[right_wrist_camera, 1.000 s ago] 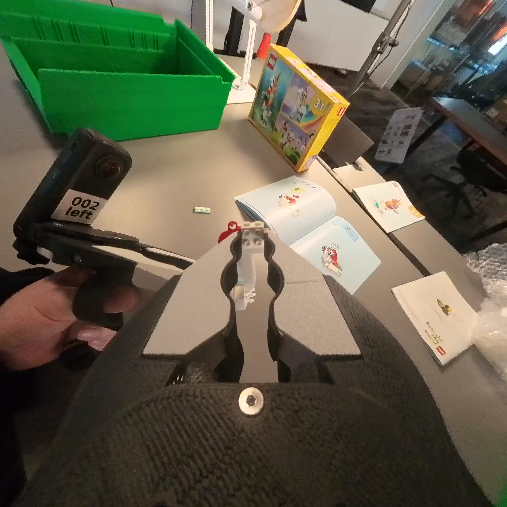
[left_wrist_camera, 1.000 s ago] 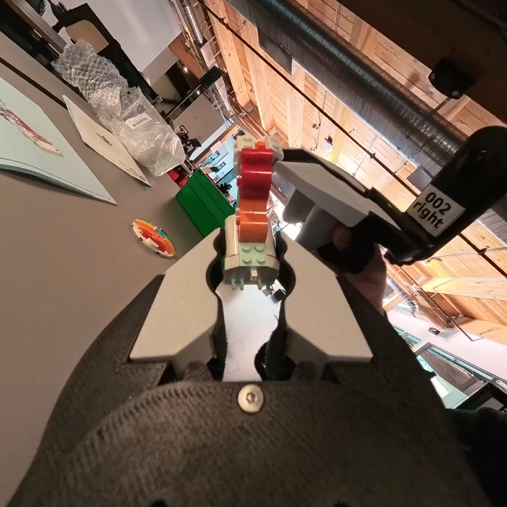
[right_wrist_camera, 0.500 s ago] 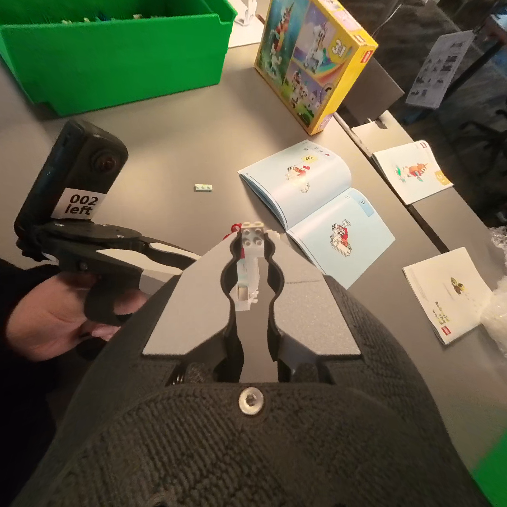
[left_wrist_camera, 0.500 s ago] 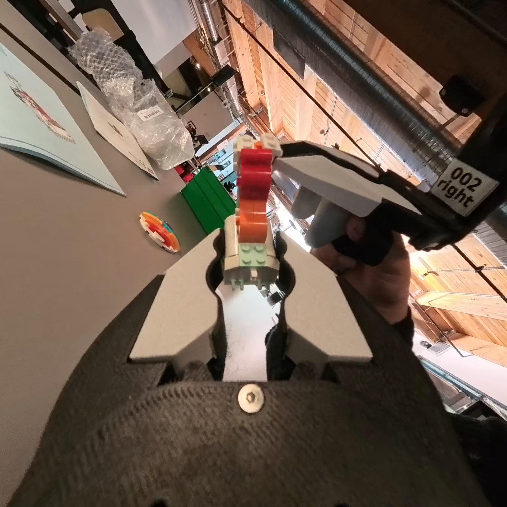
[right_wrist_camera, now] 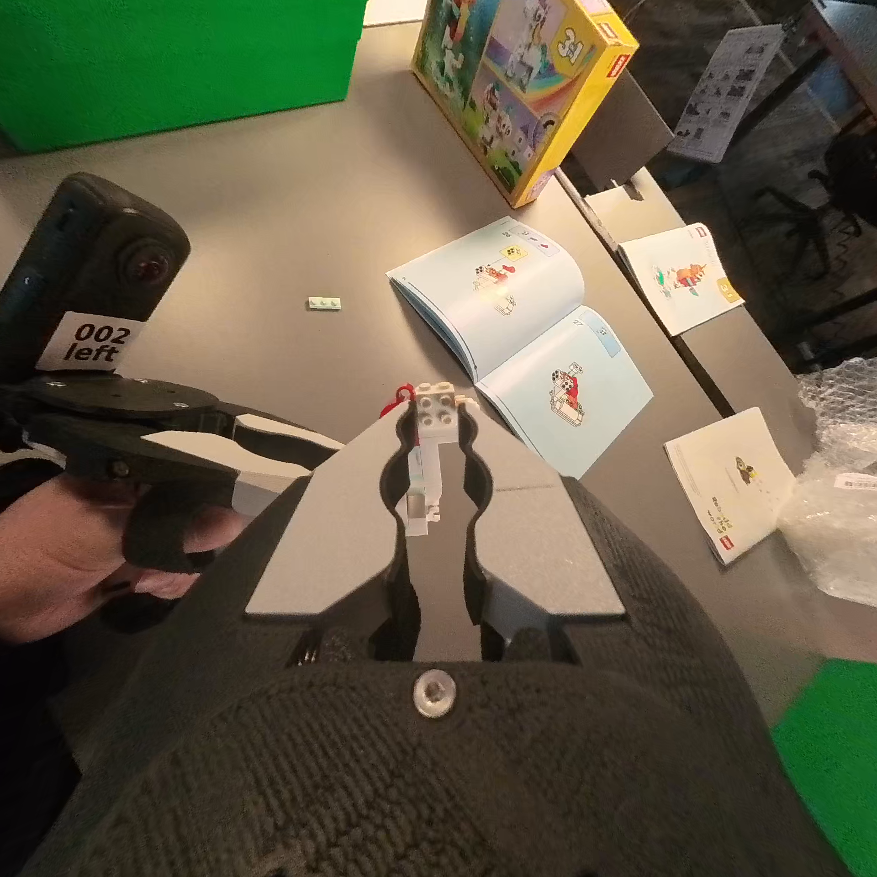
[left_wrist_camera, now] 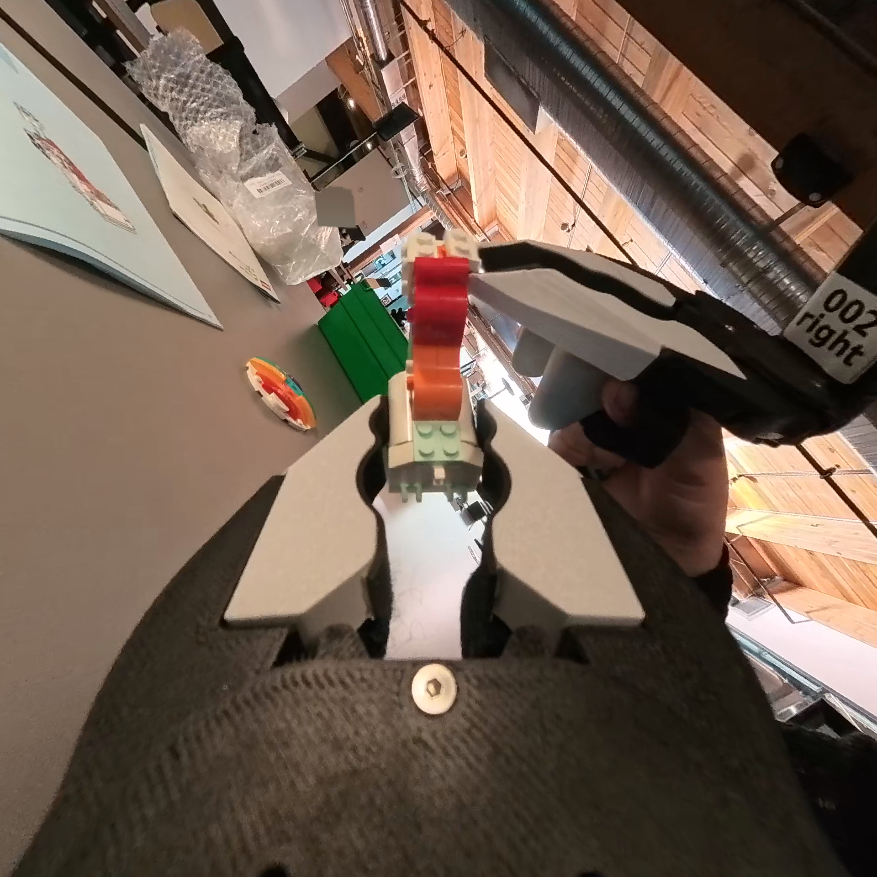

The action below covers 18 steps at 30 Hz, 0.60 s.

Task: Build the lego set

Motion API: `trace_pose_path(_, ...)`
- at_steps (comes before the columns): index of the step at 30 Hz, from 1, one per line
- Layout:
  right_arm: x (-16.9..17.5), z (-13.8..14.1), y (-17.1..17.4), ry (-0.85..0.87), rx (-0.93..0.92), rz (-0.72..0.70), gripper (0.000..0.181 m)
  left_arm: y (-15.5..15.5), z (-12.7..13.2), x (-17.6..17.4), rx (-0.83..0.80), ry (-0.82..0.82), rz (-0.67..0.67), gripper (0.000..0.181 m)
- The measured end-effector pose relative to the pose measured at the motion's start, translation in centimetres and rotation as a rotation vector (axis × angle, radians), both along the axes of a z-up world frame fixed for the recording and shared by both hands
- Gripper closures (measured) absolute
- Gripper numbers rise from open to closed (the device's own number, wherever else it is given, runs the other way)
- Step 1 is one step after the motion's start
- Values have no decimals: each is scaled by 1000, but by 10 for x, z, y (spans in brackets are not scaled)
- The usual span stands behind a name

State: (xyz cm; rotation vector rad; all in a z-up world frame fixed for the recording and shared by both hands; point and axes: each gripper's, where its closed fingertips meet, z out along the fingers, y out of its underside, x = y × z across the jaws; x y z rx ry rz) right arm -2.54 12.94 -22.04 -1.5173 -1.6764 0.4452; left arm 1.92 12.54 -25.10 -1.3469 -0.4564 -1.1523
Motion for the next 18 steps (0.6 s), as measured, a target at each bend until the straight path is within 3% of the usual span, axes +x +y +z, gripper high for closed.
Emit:
trace_pose_path(1,0,0,0,0,4,-3,165,0,0,0,-1,-4,-1,145)
trace_pose_path(9,-4,-1,3,11,42,-17,158,1,-1,-3,-9,-44,-6,145)
trace_pose_path(13,0,16,4,89,88,6,147,1,-2,-4,-15,-67,-16,145)
trace_pose_path(18,31,41,5,196,225,178,129,-1,-3,2,-23,-72,-99,146)
